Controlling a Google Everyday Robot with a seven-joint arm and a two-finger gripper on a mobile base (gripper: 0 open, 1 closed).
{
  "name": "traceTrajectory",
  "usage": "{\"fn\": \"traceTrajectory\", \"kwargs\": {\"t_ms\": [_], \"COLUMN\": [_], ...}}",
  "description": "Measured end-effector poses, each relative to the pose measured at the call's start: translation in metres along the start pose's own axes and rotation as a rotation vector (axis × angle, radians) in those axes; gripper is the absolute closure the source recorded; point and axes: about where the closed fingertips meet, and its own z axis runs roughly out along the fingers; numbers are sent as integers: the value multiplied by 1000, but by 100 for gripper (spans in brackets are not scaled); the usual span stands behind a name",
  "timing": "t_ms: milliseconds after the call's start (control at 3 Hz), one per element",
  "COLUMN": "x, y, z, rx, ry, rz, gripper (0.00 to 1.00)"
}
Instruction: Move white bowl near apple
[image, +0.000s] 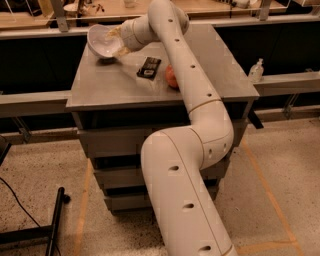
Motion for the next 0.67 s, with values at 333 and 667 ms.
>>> {"fn": "traceTrajectory", "kwargs": {"t_ms": [333,667], "x": [-3,-5], "y": [8,9], "z": [-1,1], "rx": [-31,-32], "ry": [-13,-18], "rz": [8,11], "gripper": [53,53]}}
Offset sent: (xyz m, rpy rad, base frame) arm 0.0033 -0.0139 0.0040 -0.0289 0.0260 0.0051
